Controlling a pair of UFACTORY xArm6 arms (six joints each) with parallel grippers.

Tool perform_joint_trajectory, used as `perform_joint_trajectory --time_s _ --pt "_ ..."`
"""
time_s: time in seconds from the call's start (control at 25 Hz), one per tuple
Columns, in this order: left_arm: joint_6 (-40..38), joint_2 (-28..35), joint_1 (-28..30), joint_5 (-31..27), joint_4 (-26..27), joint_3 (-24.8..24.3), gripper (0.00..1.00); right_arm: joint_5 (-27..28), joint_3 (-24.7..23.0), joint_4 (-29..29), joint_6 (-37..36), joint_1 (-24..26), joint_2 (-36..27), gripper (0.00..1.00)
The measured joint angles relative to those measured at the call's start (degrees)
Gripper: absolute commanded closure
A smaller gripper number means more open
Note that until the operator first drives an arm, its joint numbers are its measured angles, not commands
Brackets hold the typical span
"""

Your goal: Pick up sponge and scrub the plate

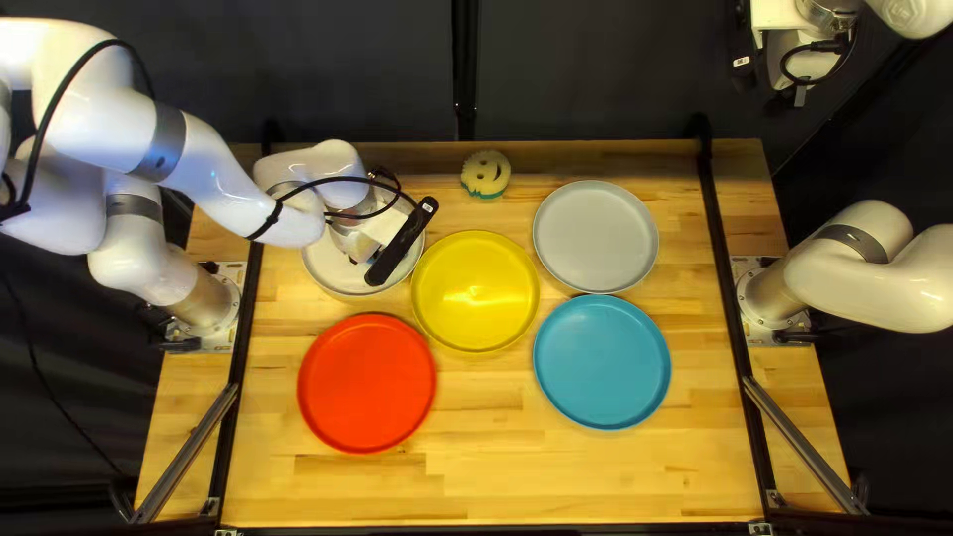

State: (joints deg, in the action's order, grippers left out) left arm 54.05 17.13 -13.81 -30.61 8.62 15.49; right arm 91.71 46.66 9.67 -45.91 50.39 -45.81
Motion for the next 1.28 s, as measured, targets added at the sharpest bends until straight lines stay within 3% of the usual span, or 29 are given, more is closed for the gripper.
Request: perform_joint_trajectory --time_s 0.4,1.04,1.28 --pt "-2.4 4.6 0.5 -1.5 -0.3 -3.6 1.0 0.0 0.0 0.0 0.0 0.0 0.0 0.0" --pt "6.5 -5.6 -5.7 -0.8 1.8 6.6 1.0 0.0 0.0 0.0 0.0 0.0 0.0 0.0" --pt "8.5 -5.5 -7.1 -1.2 2.2 6.1 1.0 0.0 0.0 0.0 0.0 0.0 0.0 0.0"
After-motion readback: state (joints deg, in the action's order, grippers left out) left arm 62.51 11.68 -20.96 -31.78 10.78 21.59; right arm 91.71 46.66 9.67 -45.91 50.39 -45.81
